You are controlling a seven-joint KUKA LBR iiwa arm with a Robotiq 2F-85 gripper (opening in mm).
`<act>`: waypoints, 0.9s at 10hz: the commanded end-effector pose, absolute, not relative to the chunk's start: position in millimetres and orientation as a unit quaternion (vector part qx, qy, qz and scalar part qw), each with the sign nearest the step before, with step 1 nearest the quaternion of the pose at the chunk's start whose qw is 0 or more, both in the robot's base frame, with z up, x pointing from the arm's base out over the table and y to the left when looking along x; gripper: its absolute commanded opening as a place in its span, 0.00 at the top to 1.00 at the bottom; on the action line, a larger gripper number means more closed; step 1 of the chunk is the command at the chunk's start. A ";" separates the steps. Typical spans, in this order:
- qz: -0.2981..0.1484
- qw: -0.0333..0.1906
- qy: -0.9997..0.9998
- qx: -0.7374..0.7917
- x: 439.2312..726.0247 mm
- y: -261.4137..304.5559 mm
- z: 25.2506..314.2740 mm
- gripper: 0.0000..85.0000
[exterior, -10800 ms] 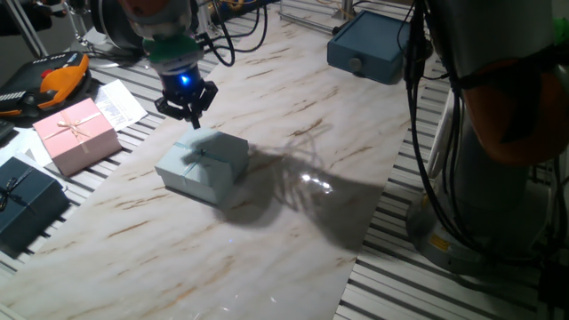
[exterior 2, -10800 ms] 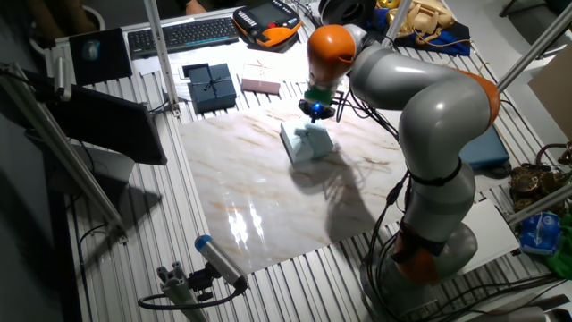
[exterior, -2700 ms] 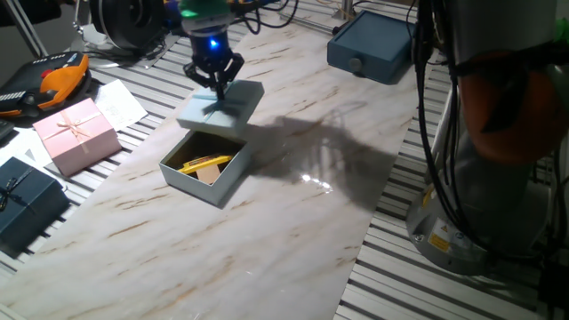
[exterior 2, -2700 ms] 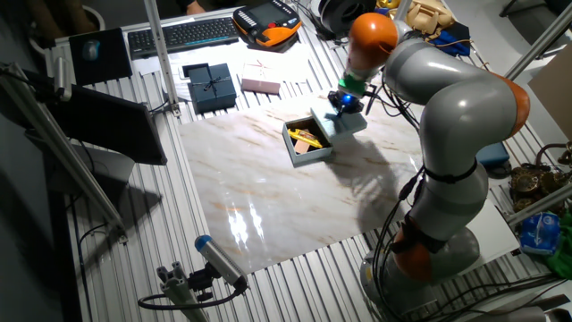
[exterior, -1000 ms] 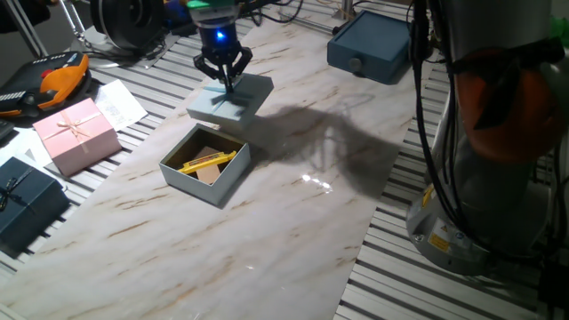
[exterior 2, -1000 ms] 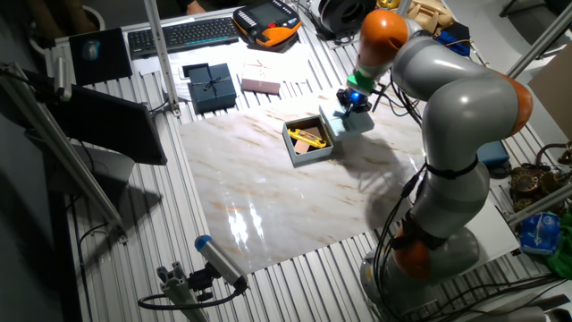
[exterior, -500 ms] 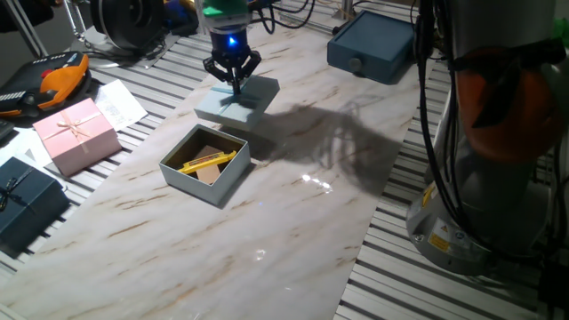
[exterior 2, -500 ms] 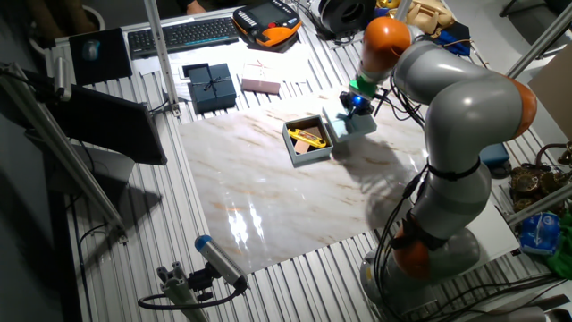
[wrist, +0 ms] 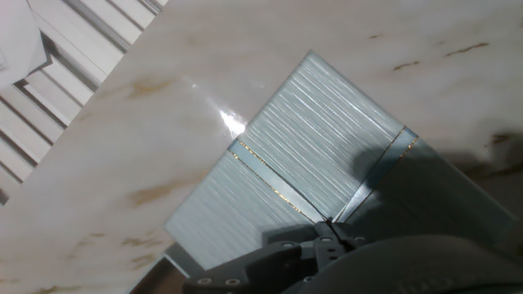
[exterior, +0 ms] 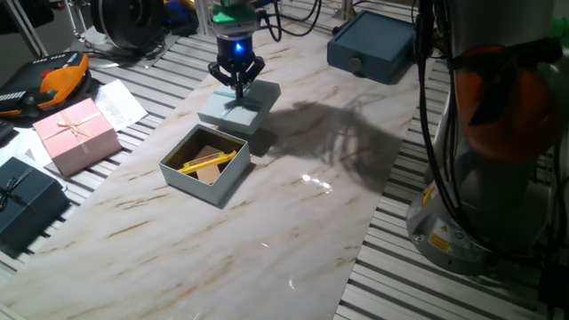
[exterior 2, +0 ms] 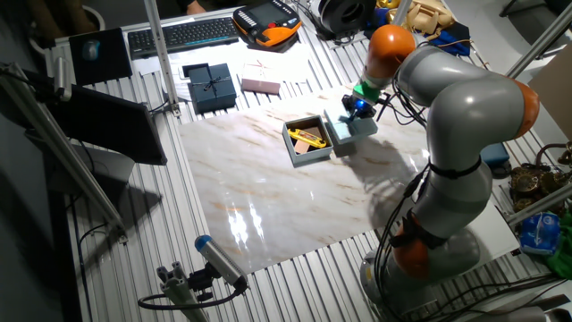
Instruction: Open a box
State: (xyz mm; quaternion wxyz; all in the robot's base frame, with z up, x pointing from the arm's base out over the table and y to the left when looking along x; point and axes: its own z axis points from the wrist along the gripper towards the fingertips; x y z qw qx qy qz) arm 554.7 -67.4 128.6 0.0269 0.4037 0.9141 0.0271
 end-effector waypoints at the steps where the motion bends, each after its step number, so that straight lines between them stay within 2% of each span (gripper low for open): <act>1: 0.029 0.029 0.914 0.404 555.4 -68.1 125.5 1.00; 9: 0.038 0.030 0.911 0.410 558.5 -70.3 92.0 1.00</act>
